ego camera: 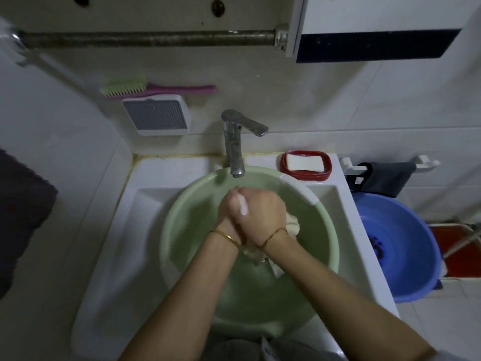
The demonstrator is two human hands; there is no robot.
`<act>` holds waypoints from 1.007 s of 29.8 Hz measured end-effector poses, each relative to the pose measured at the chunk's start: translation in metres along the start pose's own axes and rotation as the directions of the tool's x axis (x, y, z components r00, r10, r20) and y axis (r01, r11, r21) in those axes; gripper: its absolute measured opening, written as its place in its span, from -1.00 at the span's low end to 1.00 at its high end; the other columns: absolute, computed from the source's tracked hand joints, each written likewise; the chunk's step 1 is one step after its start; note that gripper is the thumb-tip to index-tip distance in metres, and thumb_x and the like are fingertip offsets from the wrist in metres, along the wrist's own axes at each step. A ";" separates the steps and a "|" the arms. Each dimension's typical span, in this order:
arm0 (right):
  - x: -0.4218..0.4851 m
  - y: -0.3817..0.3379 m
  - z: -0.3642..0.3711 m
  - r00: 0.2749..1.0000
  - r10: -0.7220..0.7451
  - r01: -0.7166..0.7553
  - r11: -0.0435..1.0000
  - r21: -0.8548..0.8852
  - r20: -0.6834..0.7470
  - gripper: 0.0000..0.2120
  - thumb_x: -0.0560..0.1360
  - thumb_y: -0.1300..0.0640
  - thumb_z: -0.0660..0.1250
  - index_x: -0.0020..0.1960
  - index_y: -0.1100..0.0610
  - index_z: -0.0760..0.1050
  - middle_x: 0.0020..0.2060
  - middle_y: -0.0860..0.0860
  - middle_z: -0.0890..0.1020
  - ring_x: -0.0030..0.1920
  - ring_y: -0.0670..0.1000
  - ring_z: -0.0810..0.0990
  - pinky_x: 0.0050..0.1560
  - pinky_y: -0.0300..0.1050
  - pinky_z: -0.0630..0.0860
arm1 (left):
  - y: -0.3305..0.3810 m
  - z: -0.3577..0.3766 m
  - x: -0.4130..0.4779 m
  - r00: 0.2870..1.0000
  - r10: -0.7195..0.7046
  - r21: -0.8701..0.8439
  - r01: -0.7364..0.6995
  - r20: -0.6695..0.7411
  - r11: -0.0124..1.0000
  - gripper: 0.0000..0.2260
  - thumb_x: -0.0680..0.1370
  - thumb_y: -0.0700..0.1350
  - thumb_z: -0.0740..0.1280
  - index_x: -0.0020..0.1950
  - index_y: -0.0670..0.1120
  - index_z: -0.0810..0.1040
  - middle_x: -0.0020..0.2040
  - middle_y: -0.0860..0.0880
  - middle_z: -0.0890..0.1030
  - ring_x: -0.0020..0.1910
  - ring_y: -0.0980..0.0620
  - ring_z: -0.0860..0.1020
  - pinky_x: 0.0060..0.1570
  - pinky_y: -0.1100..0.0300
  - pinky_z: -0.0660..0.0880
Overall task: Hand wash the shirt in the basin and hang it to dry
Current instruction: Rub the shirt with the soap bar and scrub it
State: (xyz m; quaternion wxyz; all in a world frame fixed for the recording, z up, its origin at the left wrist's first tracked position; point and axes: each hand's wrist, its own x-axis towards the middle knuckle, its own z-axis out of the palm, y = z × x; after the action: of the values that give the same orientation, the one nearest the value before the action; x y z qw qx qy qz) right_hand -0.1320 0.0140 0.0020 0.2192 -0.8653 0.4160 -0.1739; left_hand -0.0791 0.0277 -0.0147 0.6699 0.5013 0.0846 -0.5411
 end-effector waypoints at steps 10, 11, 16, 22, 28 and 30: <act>0.014 0.010 -0.006 0.996 0.085 -0.087 0.980 0.181 0.019 -0.70 0.49 -0.08 0.02 -0.32 0.03 0.34 -0.30 0.14 0.56 -0.20 0.15 0.54 -0.21 -0.08 0.45 | -0.015 0.011 -0.007 0.997 0.075 -0.055 -0.077 -0.028 0.996 -0.70 0.60 -0.13 0.04 -0.27 -0.15 0.41 -0.51 -0.06 0.49 -0.48 0.08 0.54 -0.36 0.35 0.50; 0.024 0.017 -0.011 0.985 0.167 -0.170 0.960 0.221 0.033 -0.71 0.51 -0.05 0.05 -0.30 0.05 0.36 -0.29 0.14 0.55 -0.19 0.16 0.53 -0.23 -0.10 0.42 | -0.018 0.013 -0.009 0.999 0.035 -0.003 -0.035 -0.008 0.999 -0.73 0.59 -0.12 0.11 -0.25 -0.17 0.45 -0.44 -0.11 0.53 -0.40 0.01 0.57 -0.24 0.24 0.55; 0.000 0.004 -0.002 0.998 0.041 -0.028 0.972 0.234 -0.052 -0.70 0.47 -0.10 0.04 -0.32 0.02 0.38 -0.31 0.14 0.59 -0.24 0.11 0.54 -0.28 -0.11 0.37 | -0.004 0.007 -0.009 0.998 0.054 0.009 -0.054 0.018 0.998 -0.67 0.64 -0.05 0.01 -0.28 -0.09 0.36 -0.49 0.00 0.47 -0.48 0.10 0.50 -0.37 0.25 0.40; 0.016 0.016 -0.004 0.981 0.172 -0.138 0.944 0.299 -0.089 -0.64 0.44 -0.12 0.03 -0.36 0.07 0.40 -0.35 0.15 0.57 -0.24 0.18 0.55 -0.29 -0.06 0.43 | -0.006 0.008 -0.006 0.998 0.067 0.035 -0.067 0.015 0.997 -0.68 0.60 -0.11 0.13 -0.33 -0.15 0.44 -0.42 -0.10 0.50 -0.49 0.04 0.55 -0.39 0.27 0.47; 0.022 0.029 -0.004 0.964 0.258 -0.216 0.903 0.372 -0.068 -0.57 0.51 -0.21 0.06 -0.35 0.07 0.38 -0.36 0.11 0.56 -0.25 0.14 0.54 -0.21 -0.05 0.45 | -0.010 0.000 -0.008 0.987 -0.049 0.148 0.027 0.152 0.989 -0.65 0.58 0.03 0.21 -0.14 -0.23 0.59 -0.15 -0.22 0.64 -0.13 -0.13 0.63 0.01 0.04 0.55; 0.028 0.043 -0.010 0.955 0.296 -0.244 0.837 0.489 -0.030 -0.63 0.55 -0.13 0.21 -0.32 0.09 0.39 -0.37 0.03 0.52 -0.29 0.04 0.49 -0.15 -0.02 0.45 | 0.003 -0.006 -0.013 0.978 -0.074 0.275 0.018 0.194 0.961 -0.57 0.49 0.12 0.32 0.07 -0.24 0.62 0.07 -0.28 0.62 0.06 -0.24 0.61 0.18 -0.12 0.49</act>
State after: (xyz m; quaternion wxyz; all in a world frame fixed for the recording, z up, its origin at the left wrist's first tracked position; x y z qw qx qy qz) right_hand -0.1483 -0.0348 -0.0090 0.4271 -0.7060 0.4884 -0.2839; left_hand -0.0795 0.0403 -0.0073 0.5871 0.5287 -0.0471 -0.6112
